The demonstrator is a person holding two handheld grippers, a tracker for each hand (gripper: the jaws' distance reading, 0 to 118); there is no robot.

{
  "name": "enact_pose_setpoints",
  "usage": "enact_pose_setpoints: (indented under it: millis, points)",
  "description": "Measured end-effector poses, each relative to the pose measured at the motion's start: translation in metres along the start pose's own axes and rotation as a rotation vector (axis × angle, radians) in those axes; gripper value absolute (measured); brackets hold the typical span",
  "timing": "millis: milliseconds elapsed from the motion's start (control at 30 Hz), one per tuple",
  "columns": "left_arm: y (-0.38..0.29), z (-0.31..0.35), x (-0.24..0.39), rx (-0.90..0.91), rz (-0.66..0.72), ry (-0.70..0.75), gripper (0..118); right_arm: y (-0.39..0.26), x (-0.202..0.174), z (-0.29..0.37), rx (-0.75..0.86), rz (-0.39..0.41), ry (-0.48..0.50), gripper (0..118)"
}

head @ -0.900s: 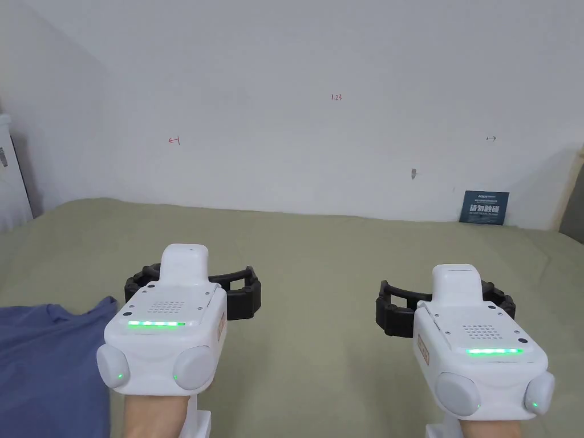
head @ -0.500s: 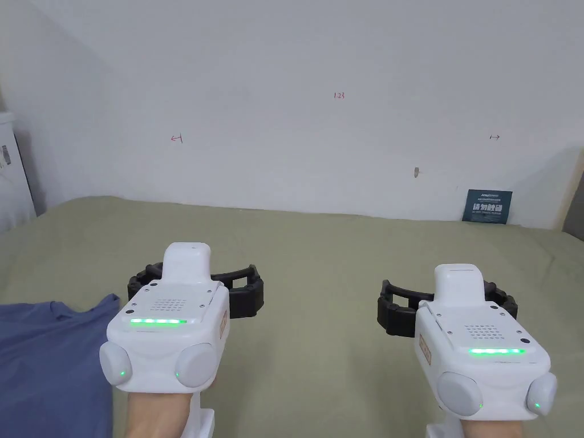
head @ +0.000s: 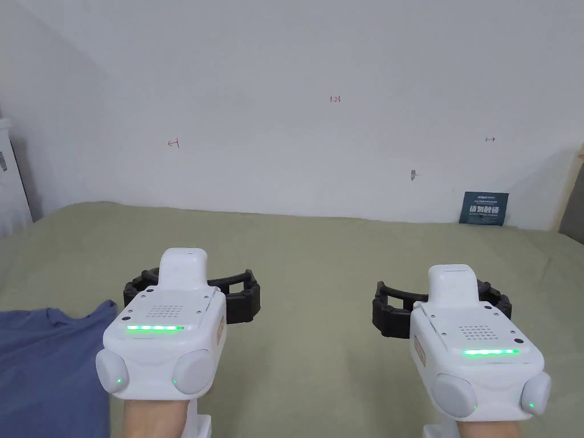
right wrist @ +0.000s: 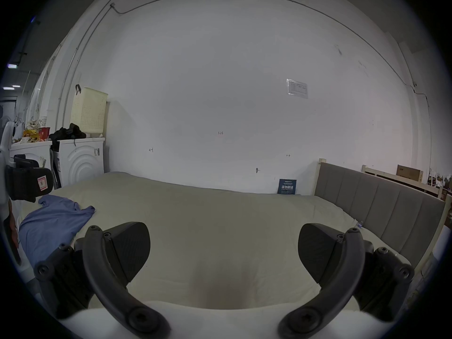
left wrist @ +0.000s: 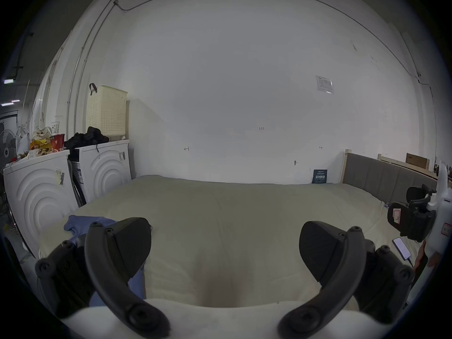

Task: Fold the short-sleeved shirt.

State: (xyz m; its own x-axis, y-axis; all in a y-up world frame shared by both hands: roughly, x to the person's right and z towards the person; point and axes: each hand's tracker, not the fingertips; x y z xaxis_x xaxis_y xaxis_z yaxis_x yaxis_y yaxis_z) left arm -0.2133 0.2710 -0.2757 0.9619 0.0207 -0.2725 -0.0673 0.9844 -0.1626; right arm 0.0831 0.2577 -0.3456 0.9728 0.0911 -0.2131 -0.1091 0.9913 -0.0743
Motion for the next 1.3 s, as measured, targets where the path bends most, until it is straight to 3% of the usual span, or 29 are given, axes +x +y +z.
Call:
enact_pose_setpoints:
  millis: [1300]
  points:
    - [0.0011,0.0035,-0.0007,-0.016,-0.003,-0.008,118,-0.0002,-0.0007,-0.0002,-0.004,-0.010,-0.004,118]
